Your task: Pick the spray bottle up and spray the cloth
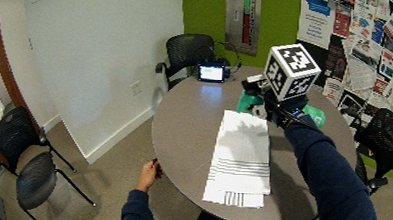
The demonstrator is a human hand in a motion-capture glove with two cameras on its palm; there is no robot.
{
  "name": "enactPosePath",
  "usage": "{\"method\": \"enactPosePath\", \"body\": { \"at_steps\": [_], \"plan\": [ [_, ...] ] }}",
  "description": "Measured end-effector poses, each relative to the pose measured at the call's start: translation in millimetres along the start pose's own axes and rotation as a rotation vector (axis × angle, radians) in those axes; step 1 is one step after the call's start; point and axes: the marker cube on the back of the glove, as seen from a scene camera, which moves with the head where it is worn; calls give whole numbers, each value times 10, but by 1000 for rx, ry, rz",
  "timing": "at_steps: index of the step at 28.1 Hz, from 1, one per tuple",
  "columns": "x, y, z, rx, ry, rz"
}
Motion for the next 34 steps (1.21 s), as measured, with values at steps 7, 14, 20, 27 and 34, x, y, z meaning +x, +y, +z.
{"method": "enactPosePath", "body": {
  "at_steps": [7, 14, 20, 27, 34],
  "plan": [
    [-269, 265, 244, -128, 195, -157],
    [-380, 343, 390, -155, 346, -254],
    [-499, 414, 505, -179, 411, -329],
    [-567, 416, 561, -174, 479, -385],
    [-585, 441, 601, -173, 468, -391]
  ]
}}
